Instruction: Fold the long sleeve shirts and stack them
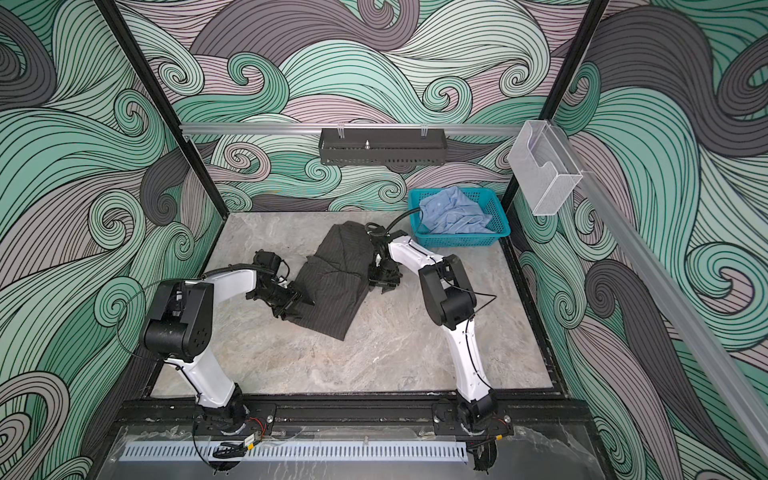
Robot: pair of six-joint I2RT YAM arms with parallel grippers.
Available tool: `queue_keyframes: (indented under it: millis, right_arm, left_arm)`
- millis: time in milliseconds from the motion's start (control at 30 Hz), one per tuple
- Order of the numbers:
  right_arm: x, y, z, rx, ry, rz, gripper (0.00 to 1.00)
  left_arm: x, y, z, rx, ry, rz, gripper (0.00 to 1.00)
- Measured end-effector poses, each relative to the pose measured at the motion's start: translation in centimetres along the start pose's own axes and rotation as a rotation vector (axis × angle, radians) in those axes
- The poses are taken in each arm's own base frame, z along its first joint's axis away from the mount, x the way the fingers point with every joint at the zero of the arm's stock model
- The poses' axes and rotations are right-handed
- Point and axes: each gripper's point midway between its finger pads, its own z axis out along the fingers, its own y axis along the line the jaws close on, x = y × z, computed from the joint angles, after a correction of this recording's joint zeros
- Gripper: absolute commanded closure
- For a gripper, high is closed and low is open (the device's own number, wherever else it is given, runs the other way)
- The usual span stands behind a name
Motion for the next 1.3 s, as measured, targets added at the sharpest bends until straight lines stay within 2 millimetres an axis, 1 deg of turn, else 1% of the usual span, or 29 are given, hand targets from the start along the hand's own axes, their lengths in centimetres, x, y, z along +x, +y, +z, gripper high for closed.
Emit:
queue_keyframes:
  millis: [167,200,233,267,333,400,433,500,567,600,633,667,700,733,800,900,967,1033,1100,1167,1233,1300]
  right_arm:
    - [6.3,0.7,0.3,-0.023,0.044,-0.007,0.51]
    - [7.1,1.0,0.2,-0.021,0.048,-0.019,0.51]
    - [7.4,1.2,-0.1,-0.020,0.043,-0.030,0.50]
    - [7.3,1.7,-0.8,-0.022,0.025,-0.045,0.50]
    - [5.6,2.6,-2.7,-0.027,-0.036,-0.069,0.50]
    - [2.3,4.3,-5.3,-0.048,-0.136,-0.105,0.51]
    - [0.7,5.0,-6.4,-0.056,-0.182,-0.123,0.51]
    - [-3.0,6.6,-8.7,-0.071,-0.283,-0.166,0.53]
    - [-6.3,7.7,-9.6,-0.069,-0.358,-0.211,0.54]
    - [-7.8,8.0,-9.5,-0.061,-0.384,-0.231,0.55]
    - [-9.0,8.1,-9.2,-0.052,-0.396,-0.245,0.55]
    - [-10.2,8.1,-8.6,-0.043,-0.405,-0.261,0.55]
    - [-11.4,8.0,-7.7,-0.028,-0.411,-0.281,0.54]
    - [-12.2,7.9,-6.9,-0.014,-0.415,-0.294,0.54]
    - [-13.9,7.4,-4.8,0.018,-0.413,-0.324,0.54]
    - [-15.8,6.5,-2.5,0.047,-0.411,-0.334,0.54]
    - [-16.9,5.9,-1.6,0.054,-0.414,-0.326,0.54]
    - [-17.7,5.4,-1.3,0.053,-0.419,-0.305,0.54]
    - [-18.3,4.6,-1.2,0.052,-0.414,-0.276,0.55]
    - [-18.0,3.8,-1.1,0.056,-0.389,-0.249,0.55]
    - [-17.5,2.9,-0.8,0.059,-0.358,-0.226,0.55]
    - [-16.4,2.1,-0.9,0.064,-0.323,-0.209,0.55]
  left_arm:
    - [-2.0,0.3,-2.4,-0.017,-0.050,0.025,0.38]
    - [-2.1,0.2,-2.9,-0.018,-0.059,0.031,0.38]
    - [-2.2,0.1,-3.4,-0.017,-0.070,0.037,0.37]
    - [-2.0,-0.1,-4.0,-0.012,-0.081,0.045,0.37]
    - [-1.4,-1.2,-5.4,0.013,-0.113,0.070,0.38]
    - [-0.6,-2.9,-7.0,0.056,-0.159,0.100,0.39]
    - [-0.1,-3.5,-7.4,0.075,-0.175,0.103,0.39]
    - [1.1,-4.7,-7.7,0.119,-0.209,0.105,0.39]
    - [2.1,-4.8,-7.0,0.143,-0.226,0.071,0.39]
    - [2.6,-4.5,-6.4,0.146,-0.233,0.040,0.39]
    - [3.0,-4.2,-5.9,0.143,-0.239,0.015,0.38]
    - [3.3,-3.8,-5.2,0.136,-0.246,-0.014,0.38]
    - [3.5,-3.6,-4.5,0.128,-0.259,-0.041,0.38]
    - [3.7,-3.5,-4.1,0.120,-0.274,-0.062,0.38]
    - [3.8,-3.8,-3.2,0.115,-0.315,-0.087,0.38]
    - [4.0,-4.7,-2.5,0.130,-0.366,-0.101,0.39]
    - [3.8,-5.0,-1.9,0.127,-0.383,-0.112,0.40]
    - [3.1,-4.6,-0.7,0.102,-0.392,-0.130,0.41]
    - [2.5,-3.2,1.0,0.046,-0.382,-0.157,0.42]
    - [2.3,-2.0,2.2,-0.002,-0.370,-0.171,0.42]
    - [2.1,-2.3,2.0,-0.005,-0.376,-0.151,0.42]
    - [1.9,-1.9,2.0,-0.034,-0.370,-0.128,0.42]
